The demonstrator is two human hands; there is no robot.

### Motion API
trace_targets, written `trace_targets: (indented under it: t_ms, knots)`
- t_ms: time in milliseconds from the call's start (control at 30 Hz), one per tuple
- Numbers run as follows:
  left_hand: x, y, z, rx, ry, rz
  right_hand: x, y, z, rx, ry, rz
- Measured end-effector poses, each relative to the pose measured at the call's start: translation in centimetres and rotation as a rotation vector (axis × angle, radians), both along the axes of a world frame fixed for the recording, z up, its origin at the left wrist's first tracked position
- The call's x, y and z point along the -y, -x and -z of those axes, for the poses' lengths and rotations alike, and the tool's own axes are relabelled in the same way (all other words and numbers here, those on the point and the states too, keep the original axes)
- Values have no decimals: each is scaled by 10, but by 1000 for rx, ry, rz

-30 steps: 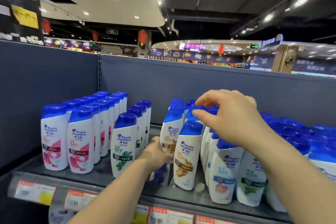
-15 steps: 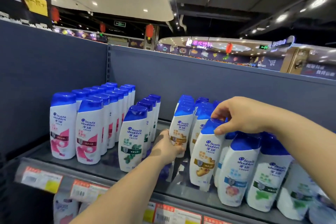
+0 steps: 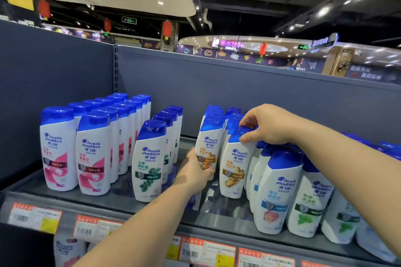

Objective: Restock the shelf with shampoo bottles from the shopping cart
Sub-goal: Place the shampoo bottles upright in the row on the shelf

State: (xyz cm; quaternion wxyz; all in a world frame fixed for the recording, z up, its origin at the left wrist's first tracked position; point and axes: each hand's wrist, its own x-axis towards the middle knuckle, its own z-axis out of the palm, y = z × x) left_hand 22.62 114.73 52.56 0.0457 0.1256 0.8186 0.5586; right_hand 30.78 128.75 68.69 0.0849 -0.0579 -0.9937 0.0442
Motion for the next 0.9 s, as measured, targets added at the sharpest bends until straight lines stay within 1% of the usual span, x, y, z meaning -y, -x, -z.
trace_targets:
  t_ms: [433, 733, 900]
  knots:
    - [0, -2, -2, 33, -17, 12, -6, 8, 7, -35, 40, -68]
    - [0, 0, -1, 45, -30, 21, -5, 12, 10, -52, 8, -43]
    - [2, -2, -5, 103, -11, 25, -6, 13, 10, -37, 24, -57]
